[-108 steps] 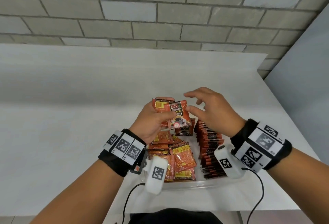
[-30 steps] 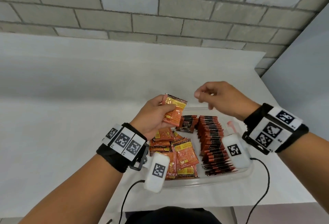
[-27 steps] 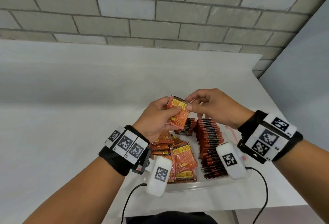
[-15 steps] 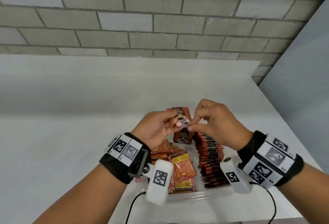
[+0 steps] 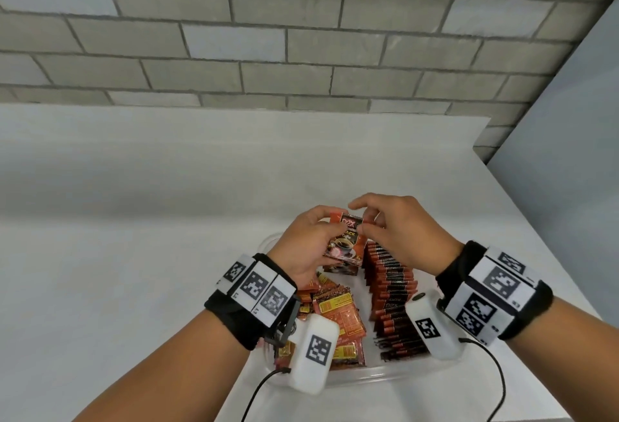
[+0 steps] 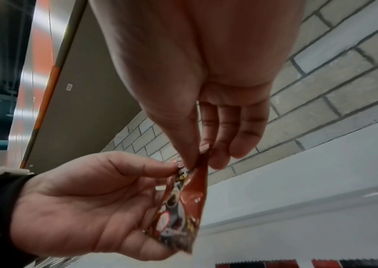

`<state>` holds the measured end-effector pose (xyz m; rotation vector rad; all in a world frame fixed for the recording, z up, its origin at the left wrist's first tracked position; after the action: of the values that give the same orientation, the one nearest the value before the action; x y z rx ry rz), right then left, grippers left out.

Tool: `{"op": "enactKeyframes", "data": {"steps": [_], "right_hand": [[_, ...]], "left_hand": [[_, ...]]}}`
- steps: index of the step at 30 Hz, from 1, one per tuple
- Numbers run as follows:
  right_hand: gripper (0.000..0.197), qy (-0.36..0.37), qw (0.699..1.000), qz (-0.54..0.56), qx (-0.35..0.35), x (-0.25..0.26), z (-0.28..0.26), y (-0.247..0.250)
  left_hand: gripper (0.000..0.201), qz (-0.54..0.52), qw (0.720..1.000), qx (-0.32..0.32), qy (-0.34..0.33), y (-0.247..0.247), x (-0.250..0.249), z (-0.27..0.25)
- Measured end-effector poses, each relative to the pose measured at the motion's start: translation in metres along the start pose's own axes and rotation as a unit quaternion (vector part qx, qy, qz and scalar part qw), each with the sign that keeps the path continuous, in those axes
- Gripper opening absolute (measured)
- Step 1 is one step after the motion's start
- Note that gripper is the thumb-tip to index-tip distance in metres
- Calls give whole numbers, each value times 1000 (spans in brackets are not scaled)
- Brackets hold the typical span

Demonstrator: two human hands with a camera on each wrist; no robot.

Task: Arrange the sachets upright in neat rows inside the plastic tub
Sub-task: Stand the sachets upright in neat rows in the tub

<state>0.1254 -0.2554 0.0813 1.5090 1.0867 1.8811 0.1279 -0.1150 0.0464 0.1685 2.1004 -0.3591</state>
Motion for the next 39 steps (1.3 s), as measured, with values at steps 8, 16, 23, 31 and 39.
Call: {"op": "enactKeyframes", "data": {"steps": [8, 16, 23, 31, 39], "right_hand": [[12, -39, 981, -116, 150, -19, 2, -19], [10, -38, 950, -230, 206, -15, 13, -39], [16, -25, 915, -330, 230, -14, 17, -55], [13, -33, 909, -351, 222, -14, 18, -57], [8, -12, 905, -366, 217, -11, 17, -58]], "left_hand": [[41, -20, 989, -66, 132, 16, 23, 10], [44, -47, 982, -65, 168, 10, 24, 12], [33, -84, 975, -33, 204, 4, 27, 10], [49, -92, 977, -28, 190, 4, 25, 7], [43, -134, 972, -1, 194, 4, 30, 10]]}}
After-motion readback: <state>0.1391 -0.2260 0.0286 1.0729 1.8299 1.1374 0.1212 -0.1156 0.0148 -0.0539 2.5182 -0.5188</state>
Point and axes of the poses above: each hand's wrist, its own z-axis towards the middle knuckle, its own y-axis out of the back of the hand, x = y × z, the point moved 4 cm from there along z, towards the middle knuckle, and after that the axes turned 5 degrees about y, right-handed, at the moved point
